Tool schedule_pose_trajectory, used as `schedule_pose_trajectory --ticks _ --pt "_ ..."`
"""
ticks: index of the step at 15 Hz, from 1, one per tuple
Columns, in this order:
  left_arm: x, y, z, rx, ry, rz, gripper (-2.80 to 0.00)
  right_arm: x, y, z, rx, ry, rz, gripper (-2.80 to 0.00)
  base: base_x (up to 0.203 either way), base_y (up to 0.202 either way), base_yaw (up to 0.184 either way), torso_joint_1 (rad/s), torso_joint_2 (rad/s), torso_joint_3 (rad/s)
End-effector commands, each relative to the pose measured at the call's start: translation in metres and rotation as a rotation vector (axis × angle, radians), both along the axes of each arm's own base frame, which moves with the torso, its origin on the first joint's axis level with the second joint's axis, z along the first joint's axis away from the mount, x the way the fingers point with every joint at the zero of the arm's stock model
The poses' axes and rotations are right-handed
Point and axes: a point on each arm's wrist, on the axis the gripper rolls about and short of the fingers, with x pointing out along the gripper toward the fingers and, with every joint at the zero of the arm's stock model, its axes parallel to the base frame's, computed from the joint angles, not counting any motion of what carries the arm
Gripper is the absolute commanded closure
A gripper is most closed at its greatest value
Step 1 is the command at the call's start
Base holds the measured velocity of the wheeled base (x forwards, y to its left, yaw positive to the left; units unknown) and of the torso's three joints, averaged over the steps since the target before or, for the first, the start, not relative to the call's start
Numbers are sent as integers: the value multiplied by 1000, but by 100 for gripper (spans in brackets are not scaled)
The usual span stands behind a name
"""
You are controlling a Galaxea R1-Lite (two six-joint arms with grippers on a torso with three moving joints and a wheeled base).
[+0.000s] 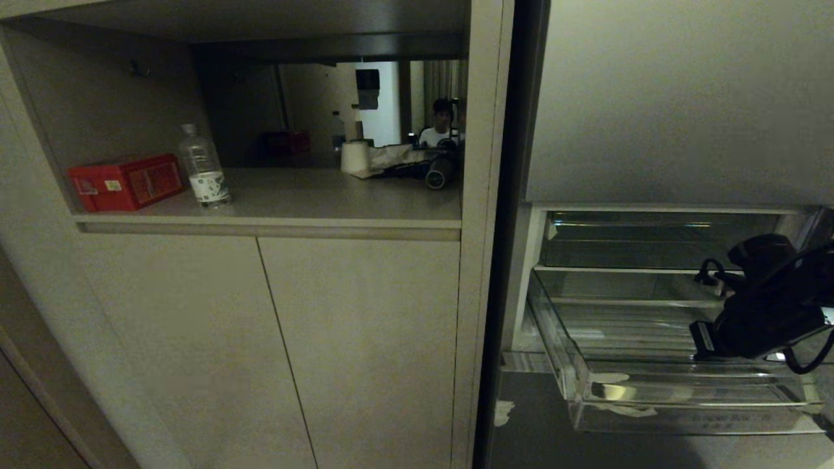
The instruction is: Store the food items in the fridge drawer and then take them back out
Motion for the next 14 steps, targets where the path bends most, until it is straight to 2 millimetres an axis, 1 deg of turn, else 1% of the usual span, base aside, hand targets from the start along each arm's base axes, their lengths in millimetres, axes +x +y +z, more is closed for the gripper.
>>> schedule_pose_trajectory --ticks 1,2,4,7,8,9,11,13,14 --pt "0 0 0 0 2 0 0 -8 2 1 1 15 5 0 0 0 0 0 0 0" --pt "0 0 0 0 2 0 0 -10 2 1 1 16 5 0 0 0 0 0 0 0" --pt "0 0 0 0 2 0 0 -6 1 2 1 -8 3 0 0 0 0 0 0 0" --pt "0 0 0 0 2 0 0 16 -3 6 -35 -193 0 0 0 0 0 0 0 0" --pt "0 0 0 0 2 0 0 21 -4 7 -45 -240 -1 0 0 0 0 0 0 0" --pt "0 0 0 0 2 0 0 21 -4 11 -51 -268 -2 0 0 0 0 0 0 0" --pt "0 0 0 0 2 0 0 14 -3 23 -57 -301 -2 0 0 0 0 0 0 0" --pt "0 0 0 0 2 0 0 -3 1 41 -66 -343 -2 0 0 0 0 0 0 0" --pt "0 0 0 0 2 0 0 -16 4 50 -73 -364 0 0 0 0 0 0 0 0"
